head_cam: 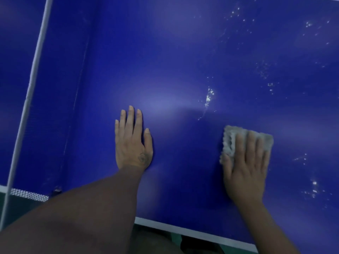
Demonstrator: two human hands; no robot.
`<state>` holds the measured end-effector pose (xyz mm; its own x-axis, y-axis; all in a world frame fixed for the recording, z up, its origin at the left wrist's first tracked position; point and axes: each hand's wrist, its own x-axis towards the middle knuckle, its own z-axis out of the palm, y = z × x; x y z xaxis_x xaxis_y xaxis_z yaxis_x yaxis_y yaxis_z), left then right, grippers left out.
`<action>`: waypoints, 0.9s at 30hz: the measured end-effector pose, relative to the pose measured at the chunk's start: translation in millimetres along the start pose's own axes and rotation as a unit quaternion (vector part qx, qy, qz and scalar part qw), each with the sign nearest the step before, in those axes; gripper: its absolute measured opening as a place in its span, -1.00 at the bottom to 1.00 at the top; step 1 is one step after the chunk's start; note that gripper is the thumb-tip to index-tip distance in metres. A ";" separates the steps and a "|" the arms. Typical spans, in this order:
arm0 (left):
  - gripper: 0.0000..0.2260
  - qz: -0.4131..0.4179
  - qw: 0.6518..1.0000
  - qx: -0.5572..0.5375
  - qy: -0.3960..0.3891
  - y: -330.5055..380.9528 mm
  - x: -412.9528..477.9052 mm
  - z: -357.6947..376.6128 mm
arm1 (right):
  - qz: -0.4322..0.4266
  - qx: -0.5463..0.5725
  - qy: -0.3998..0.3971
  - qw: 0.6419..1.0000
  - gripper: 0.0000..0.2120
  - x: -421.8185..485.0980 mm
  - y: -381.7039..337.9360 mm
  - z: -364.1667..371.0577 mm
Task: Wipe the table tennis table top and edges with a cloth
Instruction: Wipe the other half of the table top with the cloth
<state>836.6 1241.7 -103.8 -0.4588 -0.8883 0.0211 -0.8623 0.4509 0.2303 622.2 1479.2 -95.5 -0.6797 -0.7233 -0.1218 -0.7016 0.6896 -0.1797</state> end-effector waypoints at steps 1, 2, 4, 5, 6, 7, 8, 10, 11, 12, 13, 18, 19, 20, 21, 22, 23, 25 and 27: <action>-0.47 0.001 1.000 0.002 -0.001 -0.2 0.2 0.4 | 0.012 0.000 -0.010 1.000 -0.33 -9.2 -1.1 -1.3; -0.47 0.001 1.000 0.002 -0.002 -0.6 0.3 0.6 | 0.016 0.002 -0.019 1.000 -0.32 -17.5 -8.1 -1.1; -0.47 0.002 1.000 0.002 -0.005 -1.0 0.0 0.8 | -0.015 0.009 -0.030 0.999 -0.33 -27.1 -36.1 3.6; -0.47 0.003 1.000 0.001 -0.005 -0.8 0.1 0.7 | -0.046 0.015 -0.034 0.998 -0.34 -26.1 -54.8 7.8; -0.47 0.004 1.000 0.000 -0.004 -0.7 0.3 0.8 | -0.080 0.022 -0.035 0.996 -0.35 -19.9 -74.4 11.8; -0.47 0.004 1.000 0.000 -0.003 -0.9 0.7 0.9 | -0.108 0.031 -0.031 0.993 -0.36 -9.3 -93.9 15.1; -0.47 0.004 1.000 0.000 -0.002 -1.3 0.8 1.2 | -0.127 0.040 -0.023 0.991 -0.37 4.2 -112.1 17.2; -0.47 0.004 1.000 0.005 -0.003 -2.1 0.7 1.8 | -0.151 0.050 -0.005 0.987 -0.38 37.2 -136.2 19.8; -0.47 0.005 1.000 0.009 -0.005 -2.1 0.7 1.6 | -0.157 0.048 0.002 0.986 -0.39 53.8 -139.9 20.9; -0.46 0.005 1.000 0.010 -0.008 -1.5 0.8 0.9 | -0.159 0.042 0.010 0.986 -0.39 68.6 -137.0 21.2; -0.46 0.005 1.000 0.011 -0.011 -1.2 1.2 0.1 | -0.153 0.033 0.019 0.987 -0.40 79.9 -128.7 20.4; -0.45 -0.007 0.999 0.012 -0.031 -0.3 1.4 -3.7 | -0.028 -0.009 0.038 0.999 -0.36 75.0 -45.3 7.3; -0.45 -0.006 0.999 0.012 -0.032 -0.2 1.2 -3.5 | 0.007 -0.008 0.032 0.999 -0.35 68.4 -33.8 3.5; -0.45 -0.005 0.999 0.011 -0.030 -0.5 1.0 -3.0 | 0.041 -0.004 0.026 0.999 -0.34 62.3 -28.8 1.0; -0.45 -0.004 1.000 0.009 -0.028 -0.8 1.0 -2.5 | 0.067 -0.001 0.023 0.998 -0.34 57.6 -30.3 0.2; -0.45 -0.005 1.000 0.007 -0.026 -0.8 0.9 -2.3 | 0.079 -0.001 0.022 0.997 -0.34 54.7 -37.3 0.8; -0.46 -0.005 1.000 0.005 -0.024 -0.5 0.8 -2.1 | 0.075 -0.003 0.023 0.997 -0.34 54.0 -49.4 3.0; -0.45 -0.006 1.000 0.002 -0.023 0.0 0.0 -2.5 | 0.028 -0.003 0.025 0.999 -0.35 60.0 -83.7 9.6; -0.45 -0.003 1.000 0.001 -0.022 0.4 0.5 -2.2 | -0.044 0.009 0.032 0.998 -0.37 78.1 -123.0 15.3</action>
<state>836.6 1241.2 -101.5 -0.4635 -0.8858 -0.0236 -0.8650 0.4466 0.2287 658.7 1337.4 -97.8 -0.6279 -0.7771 -0.0426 -0.7557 0.6219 -0.2055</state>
